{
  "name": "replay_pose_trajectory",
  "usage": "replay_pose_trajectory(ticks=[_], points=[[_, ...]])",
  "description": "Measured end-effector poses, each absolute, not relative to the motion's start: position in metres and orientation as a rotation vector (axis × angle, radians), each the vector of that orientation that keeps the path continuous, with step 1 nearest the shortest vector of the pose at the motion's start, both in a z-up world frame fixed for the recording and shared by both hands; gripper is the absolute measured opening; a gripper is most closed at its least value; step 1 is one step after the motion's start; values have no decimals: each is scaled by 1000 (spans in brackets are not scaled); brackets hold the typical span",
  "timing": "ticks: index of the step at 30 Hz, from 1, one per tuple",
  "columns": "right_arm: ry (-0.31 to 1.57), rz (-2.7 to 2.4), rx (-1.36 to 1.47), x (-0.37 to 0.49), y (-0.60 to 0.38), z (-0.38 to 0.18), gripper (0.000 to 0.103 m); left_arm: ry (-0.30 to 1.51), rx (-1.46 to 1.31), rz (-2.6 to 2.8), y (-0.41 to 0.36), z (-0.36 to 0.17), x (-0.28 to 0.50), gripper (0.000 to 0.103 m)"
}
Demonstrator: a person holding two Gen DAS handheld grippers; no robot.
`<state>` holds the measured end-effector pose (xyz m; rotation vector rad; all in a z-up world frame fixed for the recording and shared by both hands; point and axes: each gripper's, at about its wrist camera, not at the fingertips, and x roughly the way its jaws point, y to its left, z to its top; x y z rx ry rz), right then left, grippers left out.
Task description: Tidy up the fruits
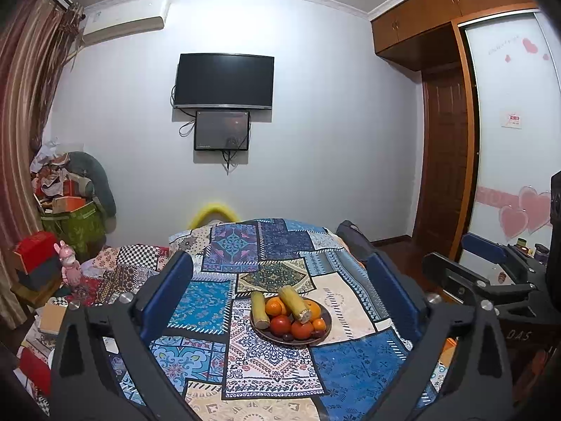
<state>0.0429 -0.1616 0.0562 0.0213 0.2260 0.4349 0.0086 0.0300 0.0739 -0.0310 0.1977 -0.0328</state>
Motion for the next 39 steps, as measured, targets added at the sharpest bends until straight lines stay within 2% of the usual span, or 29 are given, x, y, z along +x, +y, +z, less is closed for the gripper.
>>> replay_pose_trajectory(ticks=[39], points=[[213,408,24,37,-167,61,103,208,-19,-25,27,69,13,103]])
